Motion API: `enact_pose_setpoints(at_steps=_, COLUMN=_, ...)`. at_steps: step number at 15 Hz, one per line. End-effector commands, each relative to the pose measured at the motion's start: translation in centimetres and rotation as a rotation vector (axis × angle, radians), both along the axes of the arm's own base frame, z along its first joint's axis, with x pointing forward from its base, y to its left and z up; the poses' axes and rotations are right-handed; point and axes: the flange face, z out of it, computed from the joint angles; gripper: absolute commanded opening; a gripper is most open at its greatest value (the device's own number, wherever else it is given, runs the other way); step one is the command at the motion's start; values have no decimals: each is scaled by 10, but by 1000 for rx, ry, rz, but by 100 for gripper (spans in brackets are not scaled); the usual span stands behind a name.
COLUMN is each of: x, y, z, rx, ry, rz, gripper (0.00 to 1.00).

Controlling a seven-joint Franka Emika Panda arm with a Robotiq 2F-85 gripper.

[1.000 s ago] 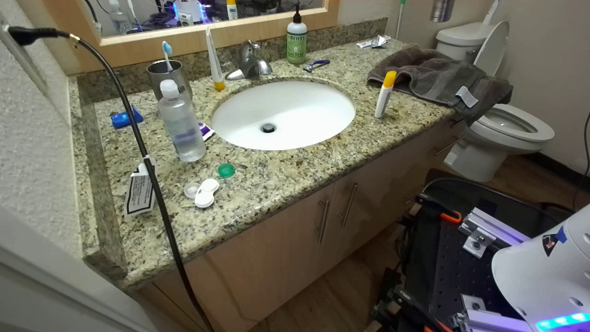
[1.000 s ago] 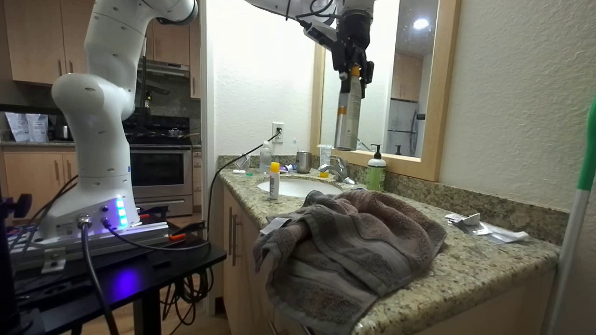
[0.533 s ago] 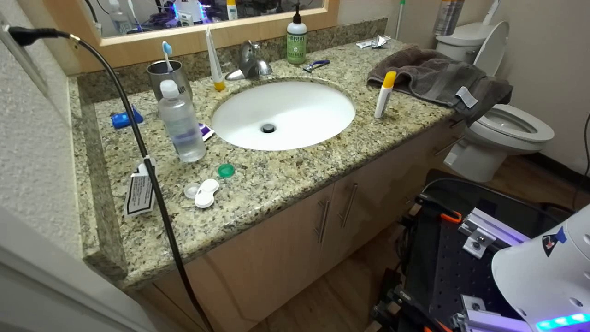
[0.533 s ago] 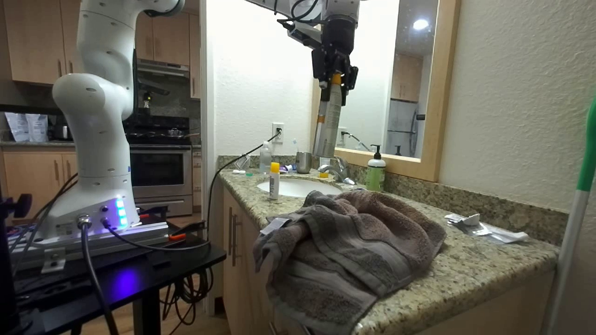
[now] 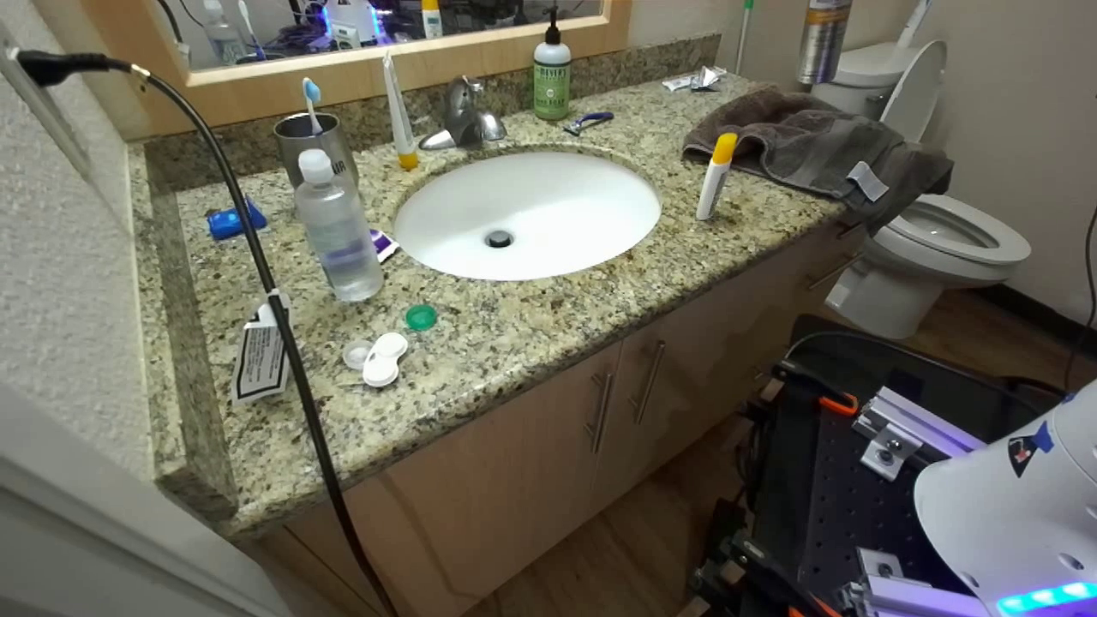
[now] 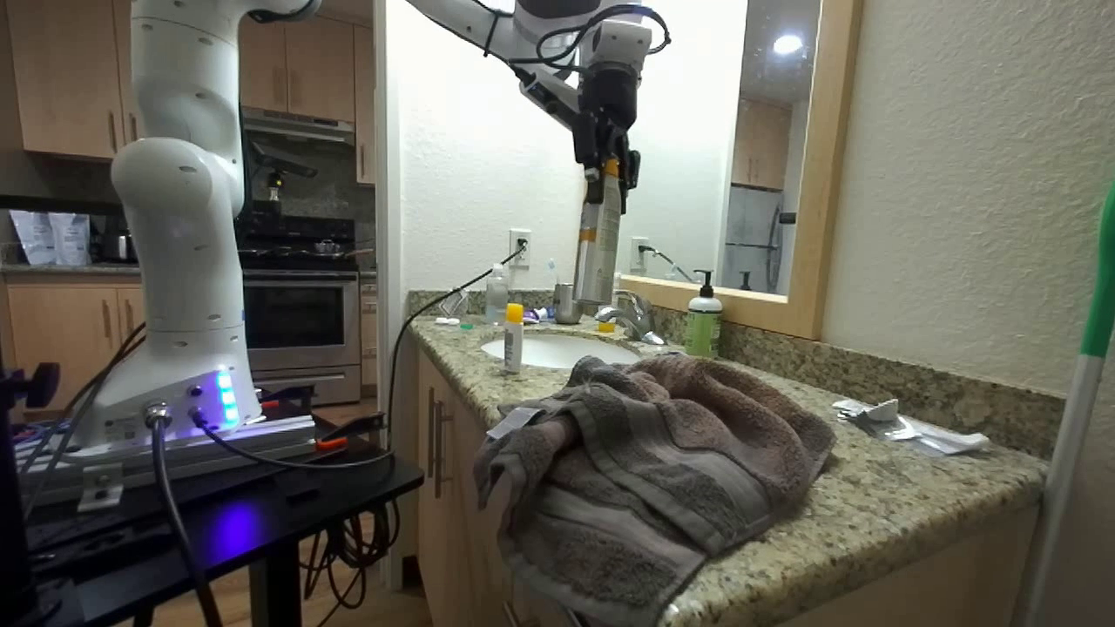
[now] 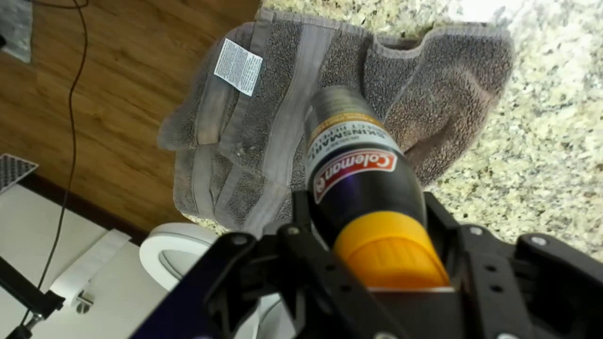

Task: Pick up the bottle with the yellow lid from the back right side of the counter and set it down on the front right side of the counter

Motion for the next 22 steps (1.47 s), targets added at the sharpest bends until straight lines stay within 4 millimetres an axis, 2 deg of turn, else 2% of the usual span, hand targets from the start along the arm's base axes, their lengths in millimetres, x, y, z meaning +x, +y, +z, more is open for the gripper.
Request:
enact_pose_setpoints(at_steps=1, x=-8, y=57, z=-6, rx=-6, ry=-8, rz=144, gripper=31)
enact_pose_setpoints(at_steps=4, x=-21, y=78, z=-11, rx=73, ry=-41, rz=176, gripper=31)
enact_pose_setpoints(at_steps=8, x=-37, y=91, z=-26, rx=107, ry=-120, rz=215, gripper=31)
enact_pose_setpoints(at_steps=15, x=-28, y=109, z=-61, rx=47, ry=-236, rz=254, gripper=31)
enact_pose_setpoints(at_steps=17, x=-24, y=106, z=-60, rx=56, ry=-209, rz=249, gripper=31)
enact_pose_setpoints(at_steps=18, x=-23, y=108, z=-63, rx=58, ry=-207, rz=251, gripper=56)
enact_pose_setpoints(at_steps=21, x=-22, y=108, z=-63, rx=58, ry=-206, rz=252, gripper=56)
enact_pose_setpoints(at_steps=22, x=-19, y=108, z=-64, rx=53, ry=-202, rz=245, gripper=31)
